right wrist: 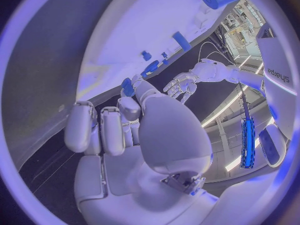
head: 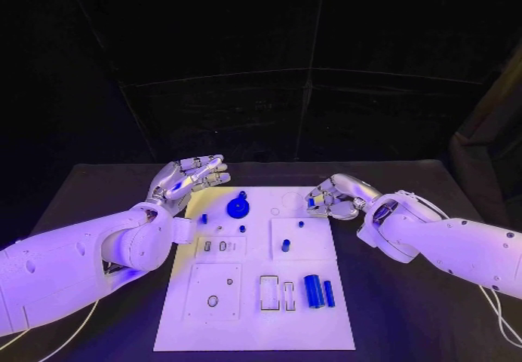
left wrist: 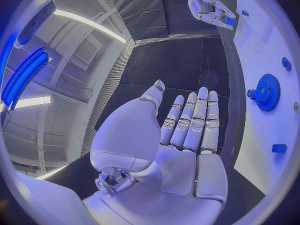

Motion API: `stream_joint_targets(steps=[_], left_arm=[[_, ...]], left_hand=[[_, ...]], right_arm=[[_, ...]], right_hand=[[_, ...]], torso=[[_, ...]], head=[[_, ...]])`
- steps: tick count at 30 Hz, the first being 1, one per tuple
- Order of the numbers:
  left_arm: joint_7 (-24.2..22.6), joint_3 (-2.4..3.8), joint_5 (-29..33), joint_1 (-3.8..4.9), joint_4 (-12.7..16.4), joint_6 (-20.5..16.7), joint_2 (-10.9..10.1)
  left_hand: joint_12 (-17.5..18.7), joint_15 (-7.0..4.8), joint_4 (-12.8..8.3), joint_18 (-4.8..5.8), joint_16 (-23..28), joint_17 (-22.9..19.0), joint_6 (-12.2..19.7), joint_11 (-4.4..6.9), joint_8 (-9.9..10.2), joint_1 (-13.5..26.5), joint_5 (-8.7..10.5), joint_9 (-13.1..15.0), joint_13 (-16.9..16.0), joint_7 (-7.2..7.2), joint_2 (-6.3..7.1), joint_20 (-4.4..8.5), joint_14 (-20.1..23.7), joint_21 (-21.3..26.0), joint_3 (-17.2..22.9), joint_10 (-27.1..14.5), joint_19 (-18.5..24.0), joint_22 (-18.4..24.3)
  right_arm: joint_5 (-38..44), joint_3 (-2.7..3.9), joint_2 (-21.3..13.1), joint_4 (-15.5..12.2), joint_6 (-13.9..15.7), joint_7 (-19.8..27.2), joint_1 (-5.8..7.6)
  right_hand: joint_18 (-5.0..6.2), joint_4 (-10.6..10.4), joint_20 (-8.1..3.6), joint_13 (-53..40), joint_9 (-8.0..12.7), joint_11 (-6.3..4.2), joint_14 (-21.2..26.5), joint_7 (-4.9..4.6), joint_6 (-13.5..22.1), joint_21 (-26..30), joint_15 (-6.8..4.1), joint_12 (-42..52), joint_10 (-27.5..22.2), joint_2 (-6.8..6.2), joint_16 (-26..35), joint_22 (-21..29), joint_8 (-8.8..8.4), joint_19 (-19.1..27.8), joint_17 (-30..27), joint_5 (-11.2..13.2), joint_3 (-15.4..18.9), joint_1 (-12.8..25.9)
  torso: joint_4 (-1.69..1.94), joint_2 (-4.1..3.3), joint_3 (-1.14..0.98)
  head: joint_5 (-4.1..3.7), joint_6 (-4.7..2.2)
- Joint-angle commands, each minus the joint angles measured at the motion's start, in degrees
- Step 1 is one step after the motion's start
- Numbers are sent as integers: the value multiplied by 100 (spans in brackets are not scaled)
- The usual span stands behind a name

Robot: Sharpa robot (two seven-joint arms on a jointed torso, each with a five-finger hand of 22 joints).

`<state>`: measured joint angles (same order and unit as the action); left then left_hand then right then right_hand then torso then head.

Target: Assemble the parts on the task board

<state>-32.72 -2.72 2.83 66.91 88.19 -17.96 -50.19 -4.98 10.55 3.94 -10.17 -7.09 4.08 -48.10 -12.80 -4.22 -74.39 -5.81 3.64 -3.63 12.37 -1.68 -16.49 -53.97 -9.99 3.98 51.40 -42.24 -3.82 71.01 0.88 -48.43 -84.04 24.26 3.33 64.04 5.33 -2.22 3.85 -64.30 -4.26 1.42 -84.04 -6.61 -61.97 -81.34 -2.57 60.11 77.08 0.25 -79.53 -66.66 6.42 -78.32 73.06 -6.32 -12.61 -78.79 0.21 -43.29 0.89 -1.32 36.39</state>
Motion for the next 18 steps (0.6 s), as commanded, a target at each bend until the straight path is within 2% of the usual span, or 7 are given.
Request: stream_joint_targets(steps=[1,5,8,11,12,16,18], left_arm=[[-25,4,-30,13,15,52,-7],[-21,4,-28,19,-4,60,-5],[-18,5,0,25,-23,67,4],[-16,5,42,34,-48,72,9],[-16,5,49,36,-55,70,9],[-23,5,69,52,-106,61,16],[-27,6,73,60,-129,53,21]], left_hand=[[18,11,-22,14,38,-4,28,-5,37,-1,20,-3,4,324,-52,-8,14,30,9,-47,-1,2],[18,11,-23,14,38,-4,23,-5,37,0,21,-2,4,323,-52,-8,13,31,9,-46,-1,2],[18,11,-23,14,38,-4,23,-5,37,0,21,-2,4,323,-52,-8,13,31,9,-46,-1,2],[18,11,-23,14,38,-4,23,-5,37,0,21,-2,4,323,-52,-8,13,31,9,-46,-1,2],[18,11,-23,14,38,-4,23,-5,37,0,21,-2,4,323,-52,-8,13,31,9,-46,-1,2],[17,11,-25,14,38,-3,11,-5,35,1,21,-1,4,322,-52,-7,11,31,10,-45,-2,2],[17,11,-25,14,38,-3,11,-5,35,1,21,-1,4,322,-52,-7,11,31,10,-45,-2,2]], right_arm=[[113,8,79,-199,245,-503,47],[263,10,365,-427,213,-887,95],[384,11,640,-448,-1,-1001,109],[643,12,981,-396,-198,-1067,117],[712,13,1070,-374,-237,-1088,119],[1050,12,1518,-225,-408,-1247,122],[1158,10,1687,-144,-462,-1313,121]], right_hand=[[-66,7,-38,24,5,-24,-274,42,-91,-19,-29,-44,20,-23,-3,11,-9,5,-24,26,-26,98],[-62,13,-39,49,5,-24,-268,44,-101,-12,-30,-77,6,-27,14,28,-9,14,-46,40,-47,112],[-61,4,-39,79,8,-22,-259,42,-109,-8,-29,-122,-17,-58,41,34,-15,16,-82,76,-58,174],[-60,-1,-39,107,9,-22,-255,43,-118,-4,-28,-159,-36,-80,54,41,-15,20,-98,88,-60,207],[-60,-1,-39,111,8,-22,-254,44,-122,-4,-28,-164,-39,-82,55,41,-14,20,-99,89,-62,211],[-60,2,-39,124,7,-25,-254,50,-135,-3,-30,-182,-48,-86,58,44,-9,21,-101,93,-72,217],[-58,5,-39,136,6,-27,-252,52,-141,0,-31,-198,-55,-86,62,49,-8,24,-106,93,-79,218]], torso=[[4,24,25],[17,48,47],[24,58,57],[36,63,59],[28,60,51],[39,60,63],[31,55,62]], head=[[31,7],[97,43],[141,65],[189,107],[205,101],[267,131],[302,138]])
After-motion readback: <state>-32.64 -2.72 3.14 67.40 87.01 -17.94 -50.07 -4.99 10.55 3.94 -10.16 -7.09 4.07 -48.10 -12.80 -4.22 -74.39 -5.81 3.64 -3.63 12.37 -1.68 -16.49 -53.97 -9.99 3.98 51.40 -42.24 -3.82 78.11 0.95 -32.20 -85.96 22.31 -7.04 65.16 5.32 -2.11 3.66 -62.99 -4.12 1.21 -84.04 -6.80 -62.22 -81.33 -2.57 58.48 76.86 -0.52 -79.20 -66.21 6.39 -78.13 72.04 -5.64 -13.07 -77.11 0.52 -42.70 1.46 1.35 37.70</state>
